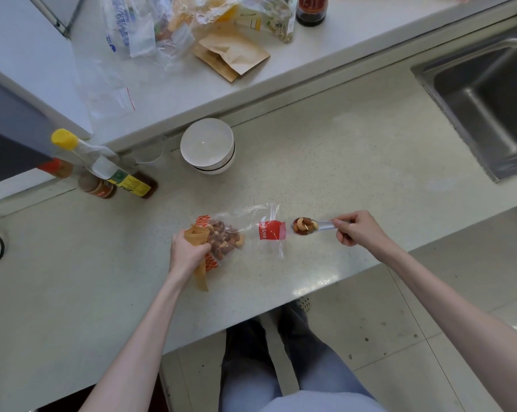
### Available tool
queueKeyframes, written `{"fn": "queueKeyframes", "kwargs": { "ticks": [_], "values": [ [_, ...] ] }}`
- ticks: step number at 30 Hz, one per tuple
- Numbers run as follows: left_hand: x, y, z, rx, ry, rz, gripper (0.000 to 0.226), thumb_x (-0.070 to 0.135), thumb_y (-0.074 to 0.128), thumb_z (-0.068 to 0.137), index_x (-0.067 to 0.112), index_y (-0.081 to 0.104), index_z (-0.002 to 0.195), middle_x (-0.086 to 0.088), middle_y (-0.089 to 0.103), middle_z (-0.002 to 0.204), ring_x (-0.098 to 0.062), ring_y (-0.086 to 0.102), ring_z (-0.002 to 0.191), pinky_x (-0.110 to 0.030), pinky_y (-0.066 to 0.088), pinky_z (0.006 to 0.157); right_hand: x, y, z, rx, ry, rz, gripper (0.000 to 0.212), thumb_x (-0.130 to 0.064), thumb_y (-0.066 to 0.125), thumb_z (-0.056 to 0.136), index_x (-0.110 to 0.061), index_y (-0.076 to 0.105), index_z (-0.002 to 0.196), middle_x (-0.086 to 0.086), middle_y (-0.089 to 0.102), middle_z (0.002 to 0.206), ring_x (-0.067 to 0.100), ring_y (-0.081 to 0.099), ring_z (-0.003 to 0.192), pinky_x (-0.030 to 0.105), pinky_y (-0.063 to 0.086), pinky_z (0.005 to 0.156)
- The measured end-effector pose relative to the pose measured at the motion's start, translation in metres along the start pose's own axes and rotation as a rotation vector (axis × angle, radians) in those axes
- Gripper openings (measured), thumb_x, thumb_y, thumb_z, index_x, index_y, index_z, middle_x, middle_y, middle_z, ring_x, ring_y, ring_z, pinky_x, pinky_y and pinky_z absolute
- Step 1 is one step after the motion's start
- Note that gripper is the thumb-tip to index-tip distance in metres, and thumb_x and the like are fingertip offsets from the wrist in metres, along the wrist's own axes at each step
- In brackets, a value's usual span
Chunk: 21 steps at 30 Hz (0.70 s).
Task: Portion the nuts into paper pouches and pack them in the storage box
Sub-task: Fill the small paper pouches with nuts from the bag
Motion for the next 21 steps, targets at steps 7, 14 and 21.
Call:
{"fn": "queueKeyframes", "kwargs": {
  "ticks": [7,14,21],
  "values": [
    [0.039,-0.012,-0.034,0.154,0.316,0.041,0.040,0.009,0.080,0.074,0.016,0.050,0.099,-0.001,0.050,0.103,-0.006,0.050,0.083,-0.024,0.044,0.070,-0.034,-0.015,-0.022,0.009,-0.051,-0.024,0.018,-0.008,0.053,0.094,-0.008,0.072,0.094,0.002,0.060,0.050,0.008,0.049,0.041,0.019,0.042,0.044],
    [0.086,-0.015,-0.077,0.070,0.616,0.157,0.056,0.020,0.088,0.064,0.017,0.051,0.105,0.000,0.058,0.092,-0.015,0.057,0.080,-0.029,0.051,0.062,-0.114,-0.003,-0.058,-0.099,-0.190,-0.048,0.018,-0.010,0.055,0.093,-0.007,0.072,0.089,0.001,0.056,0.047,0.011,0.044,0.040,0.019,0.038,0.042],
    [0.123,-0.028,-0.118,0.219,0.701,0.183,0.048,0.018,0.080,0.065,0.012,0.052,0.103,-0.003,0.057,0.089,-0.023,0.053,0.077,-0.046,0.049,0.077,-0.194,0.007,-0.104,-0.232,-0.331,-0.143,0.020,-0.009,0.056,0.091,-0.001,0.073,0.084,0.003,0.053,0.046,0.013,0.040,0.038,0.019,0.033,0.041]
  ]
}}
Point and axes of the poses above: each hand's wrist, its own z-axis towards the middle knuckle, its own y-axis out of the palm, x = y × z, the point moved 3 cm from there along z, towards the middle knuckle
